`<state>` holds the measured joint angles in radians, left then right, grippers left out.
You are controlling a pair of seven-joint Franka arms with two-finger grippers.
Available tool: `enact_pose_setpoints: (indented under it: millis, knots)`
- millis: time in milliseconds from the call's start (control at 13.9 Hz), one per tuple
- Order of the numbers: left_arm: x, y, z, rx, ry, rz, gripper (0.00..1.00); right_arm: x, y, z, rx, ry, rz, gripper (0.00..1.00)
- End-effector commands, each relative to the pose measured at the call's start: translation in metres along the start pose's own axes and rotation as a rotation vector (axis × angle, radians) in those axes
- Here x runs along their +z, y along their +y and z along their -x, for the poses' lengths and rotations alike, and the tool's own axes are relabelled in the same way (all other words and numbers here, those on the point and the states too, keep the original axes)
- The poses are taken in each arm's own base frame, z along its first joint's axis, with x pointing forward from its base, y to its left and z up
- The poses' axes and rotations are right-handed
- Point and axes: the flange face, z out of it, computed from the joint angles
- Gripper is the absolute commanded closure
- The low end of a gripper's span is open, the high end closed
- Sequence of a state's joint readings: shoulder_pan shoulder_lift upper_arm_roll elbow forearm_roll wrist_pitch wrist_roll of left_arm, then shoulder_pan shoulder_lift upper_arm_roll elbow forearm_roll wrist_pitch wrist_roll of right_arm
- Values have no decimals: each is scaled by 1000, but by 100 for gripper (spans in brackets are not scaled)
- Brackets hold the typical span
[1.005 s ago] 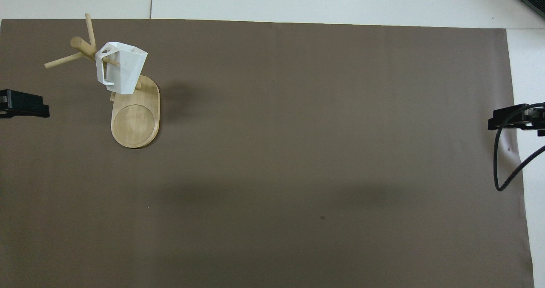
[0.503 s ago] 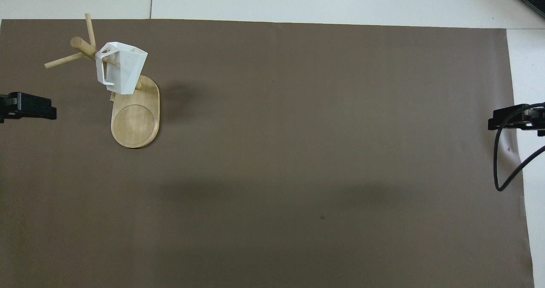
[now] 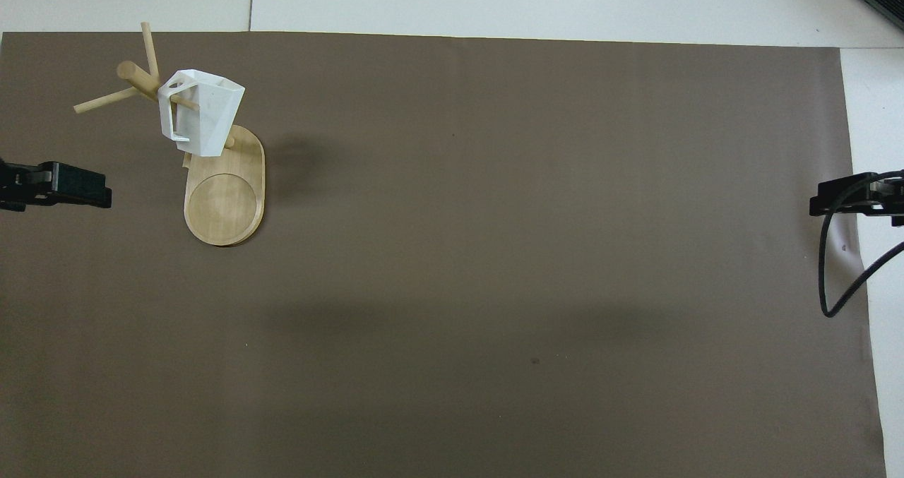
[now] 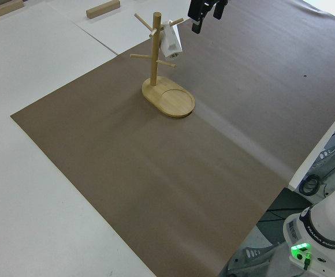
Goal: Hang cup on rack
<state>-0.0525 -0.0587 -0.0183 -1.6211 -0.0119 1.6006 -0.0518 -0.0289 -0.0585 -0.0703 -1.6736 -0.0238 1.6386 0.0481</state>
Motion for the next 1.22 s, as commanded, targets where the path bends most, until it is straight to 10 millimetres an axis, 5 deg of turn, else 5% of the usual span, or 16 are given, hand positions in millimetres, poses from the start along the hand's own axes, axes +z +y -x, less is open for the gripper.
enact_pose_setpoints:
  millis: [0, 1149]
  knots:
    - [-5, 0, 6, 6, -2, -16, 0, -1, 0, 8, -8, -7, -17, 0]
    - [-9, 0, 12, 12, -12, -11, 0, -1, 0, 8, -8, -7, -17, 0]
